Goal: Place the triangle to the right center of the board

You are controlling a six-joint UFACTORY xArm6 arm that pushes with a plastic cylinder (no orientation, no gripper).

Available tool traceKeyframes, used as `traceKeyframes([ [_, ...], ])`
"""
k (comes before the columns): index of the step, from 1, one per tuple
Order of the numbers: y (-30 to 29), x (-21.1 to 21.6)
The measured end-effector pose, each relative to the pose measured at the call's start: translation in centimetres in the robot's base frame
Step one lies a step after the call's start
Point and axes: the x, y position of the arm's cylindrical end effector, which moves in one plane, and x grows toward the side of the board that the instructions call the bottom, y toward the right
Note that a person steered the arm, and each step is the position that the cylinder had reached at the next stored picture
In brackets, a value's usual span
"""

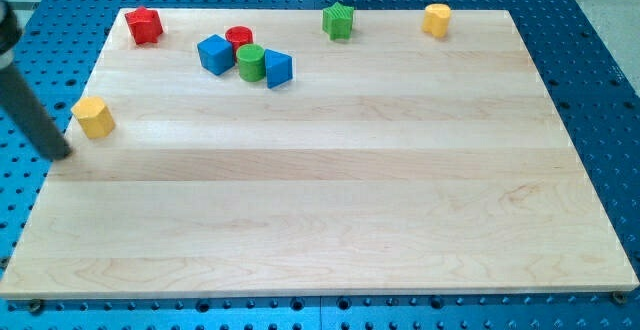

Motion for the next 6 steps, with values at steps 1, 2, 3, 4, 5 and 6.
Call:
traceKeyframes([
  [1,0.7,-3.6],
  [2,-2.3,-5.8],
  [3,0.8,-10.0],
  [4,0.9,-10.4],
  [5,1.7,-10.7],
  [6,2.1,-11.0],
])
